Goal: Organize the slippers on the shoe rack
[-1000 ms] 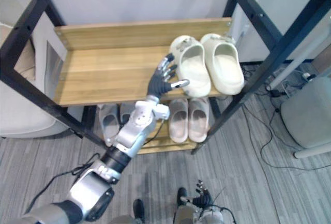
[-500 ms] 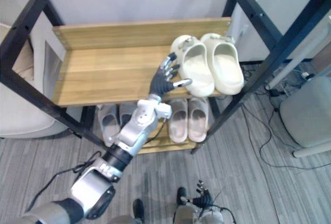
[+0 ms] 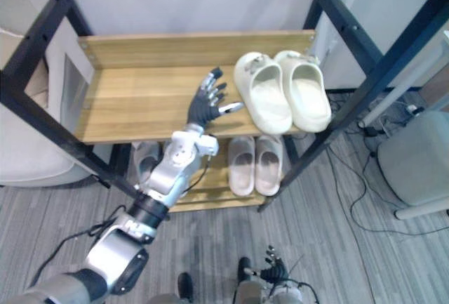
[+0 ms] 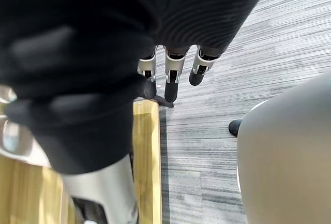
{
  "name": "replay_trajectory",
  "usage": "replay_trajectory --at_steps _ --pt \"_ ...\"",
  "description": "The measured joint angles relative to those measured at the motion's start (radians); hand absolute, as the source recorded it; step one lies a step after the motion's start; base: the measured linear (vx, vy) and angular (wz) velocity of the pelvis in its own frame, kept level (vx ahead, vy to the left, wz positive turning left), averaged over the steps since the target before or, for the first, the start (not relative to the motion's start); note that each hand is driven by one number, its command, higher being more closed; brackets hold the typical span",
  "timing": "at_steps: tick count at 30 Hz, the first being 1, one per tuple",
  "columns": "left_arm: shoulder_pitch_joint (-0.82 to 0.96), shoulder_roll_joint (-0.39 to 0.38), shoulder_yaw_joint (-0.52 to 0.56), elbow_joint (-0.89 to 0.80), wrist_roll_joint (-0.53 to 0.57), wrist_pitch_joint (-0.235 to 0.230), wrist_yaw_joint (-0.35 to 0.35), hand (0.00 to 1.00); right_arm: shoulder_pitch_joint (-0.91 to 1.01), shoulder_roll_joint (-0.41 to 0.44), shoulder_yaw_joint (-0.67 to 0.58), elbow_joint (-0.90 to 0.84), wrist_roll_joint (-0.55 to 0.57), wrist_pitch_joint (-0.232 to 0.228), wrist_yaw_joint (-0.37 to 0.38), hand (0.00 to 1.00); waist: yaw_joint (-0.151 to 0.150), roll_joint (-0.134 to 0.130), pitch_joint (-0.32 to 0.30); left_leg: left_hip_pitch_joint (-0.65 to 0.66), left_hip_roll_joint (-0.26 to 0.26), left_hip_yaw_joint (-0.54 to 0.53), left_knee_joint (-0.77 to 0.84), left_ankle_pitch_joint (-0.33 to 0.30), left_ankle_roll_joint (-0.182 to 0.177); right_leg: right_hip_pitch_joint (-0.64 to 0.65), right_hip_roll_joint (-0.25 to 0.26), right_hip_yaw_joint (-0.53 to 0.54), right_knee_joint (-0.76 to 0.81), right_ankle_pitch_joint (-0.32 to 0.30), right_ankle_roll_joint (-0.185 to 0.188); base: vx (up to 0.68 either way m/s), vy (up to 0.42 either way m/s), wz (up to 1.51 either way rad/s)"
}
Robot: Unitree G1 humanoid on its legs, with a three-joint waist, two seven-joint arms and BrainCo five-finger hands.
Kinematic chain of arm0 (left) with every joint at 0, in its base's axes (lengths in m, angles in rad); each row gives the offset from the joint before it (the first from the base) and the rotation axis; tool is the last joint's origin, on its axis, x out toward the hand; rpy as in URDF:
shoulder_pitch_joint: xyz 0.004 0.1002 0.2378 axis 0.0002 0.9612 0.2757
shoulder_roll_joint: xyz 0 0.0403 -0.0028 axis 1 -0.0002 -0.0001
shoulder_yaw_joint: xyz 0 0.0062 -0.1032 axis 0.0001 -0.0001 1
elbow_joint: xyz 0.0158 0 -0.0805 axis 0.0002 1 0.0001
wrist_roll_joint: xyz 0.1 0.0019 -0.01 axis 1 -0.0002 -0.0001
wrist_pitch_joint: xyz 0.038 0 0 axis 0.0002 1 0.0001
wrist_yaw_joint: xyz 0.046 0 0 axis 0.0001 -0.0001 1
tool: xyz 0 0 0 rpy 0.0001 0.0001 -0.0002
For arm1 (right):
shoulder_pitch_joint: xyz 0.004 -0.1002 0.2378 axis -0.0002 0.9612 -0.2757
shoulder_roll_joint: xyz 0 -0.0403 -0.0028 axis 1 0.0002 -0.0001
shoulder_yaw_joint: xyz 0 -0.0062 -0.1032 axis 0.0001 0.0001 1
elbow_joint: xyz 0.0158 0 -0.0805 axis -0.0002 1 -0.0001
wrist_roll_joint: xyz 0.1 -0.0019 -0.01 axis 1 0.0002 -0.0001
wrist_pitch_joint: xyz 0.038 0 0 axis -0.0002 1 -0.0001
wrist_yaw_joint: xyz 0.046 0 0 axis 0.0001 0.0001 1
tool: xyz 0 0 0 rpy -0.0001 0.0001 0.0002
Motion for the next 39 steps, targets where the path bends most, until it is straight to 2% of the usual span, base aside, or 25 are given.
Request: replay_trajectory --at_steps 5,7,11,14,22,26,32,34,39 --pt "0.131 0.045 -0.056 -0.128 -0.052 -0.015 -0.039 0.0 -0.002 0.0 0.007 0.012 -0.001 0.006 0.017 0.0 0.01 -0.004 -0.007 0.015 -0.001 -0.033 0.0 0.003 -0.001 0.035 0.0 -0.03 -0.012 -0.003 0.001 -0.01 -0.013 0.18" --pt "0.198 0.066 -0.12 -0.203 -0.081 -0.02 -0.072 0.0 -0.004 0.0 0.009 0.041 -0.001 0.006 0.021 0.0 0.029 -0.003 -0.031 0.016 -0.002 -0.04 -0.002 0.004 -0.003 0.039 0.0 -0.041 -0.011 -0.009 0.0 0.0 -0.006 0.14" --pt "0.308 0.109 -0.217 -0.316 -0.122 -0.028 -0.129 0.0 -0.02 -0.001 0.02 0.087 -0.001 0.008 0.036 0.0 0.039 -0.001 -0.061 0.026 -0.003 -0.065 -0.003 0.004 -0.003 0.062 -0.001 -0.066 -0.012 -0.019 0.001 0.0 -0.007 0.19" --pt "0.405 0.144 -0.274 -0.338 -0.163 -0.033 -0.192 0.0 -0.043 -0.003 0.037 0.136 -0.003 0.008 0.04 0.0 0.042 0.005 -0.084 0.04 -0.009 -0.088 -0.004 0.005 -0.004 0.092 -0.001 -0.089 -0.023 -0.021 -0.001 0.01 -0.007 0.19" --pt "0.652 0.19 -0.277 -0.325 -0.194 -0.031 -0.298 0.0 -0.081 -0.005 0.038 0.216 -0.024 0.006 0.046 0.0 0.053 0.003 -0.102 0.055 -0.008 -0.132 -0.016 0.025 -0.008 0.125 -0.001 -0.137 -0.026 -0.028 -0.006 -0.04 -0.015 0.16" --pt "0.759 0.185 -0.211 -0.193 -0.156 -0.015 -0.319 0.0 -0.096 -0.001 0.038 0.248 -0.04 0.006 0.045 0.0 0.056 0.0 -0.105 0.069 -0.007 -0.143 -0.019 0.03 -0.01 0.147 0.001 -0.149 -0.035 -0.031 -0.004 -0.05 -0.016 0.11" --pt "0.817 0.158 -0.013 0.138 0.023 -0.012 -0.313 0.0 -0.109 0.004 0.036 0.282 -0.04 0.001 0.043 0.0 0.058 -0.009 -0.112 0.071 -0.002 -0.14 -0.02 0.03 -0.012 0.156 0.005 -0.149 -0.044 -0.037 -0.001 -0.02 -0.004 0.02" --pt "0.818 0.15 0.054 0.261 0.105 -0.012 -0.294 0.0 -0.11 0.007 0.034 0.288 -0.04 -0.004 0.038 0.0 0.059 -0.013 -0.114 0.072 -0.002 -0.139 -0.02 0.03 -0.013 0.158 0.007 -0.149 -0.046 -0.036 0.0 0.0 0.0 0.0" --pt "0.833 0.135 0.2 0.474 0.22 -0.013 -0.251 0.0 -0.125 0.022 -0.003 0.334 -0.04 -0.008 0.036 0.0 0.06 -0.015 -0.115 0.088 -0.003 -0.136 -0.021 0.027 -0.015 0.179 0.007 -0.141 -0.058 -0.031 0.001 0.0 0.006 -0.05"
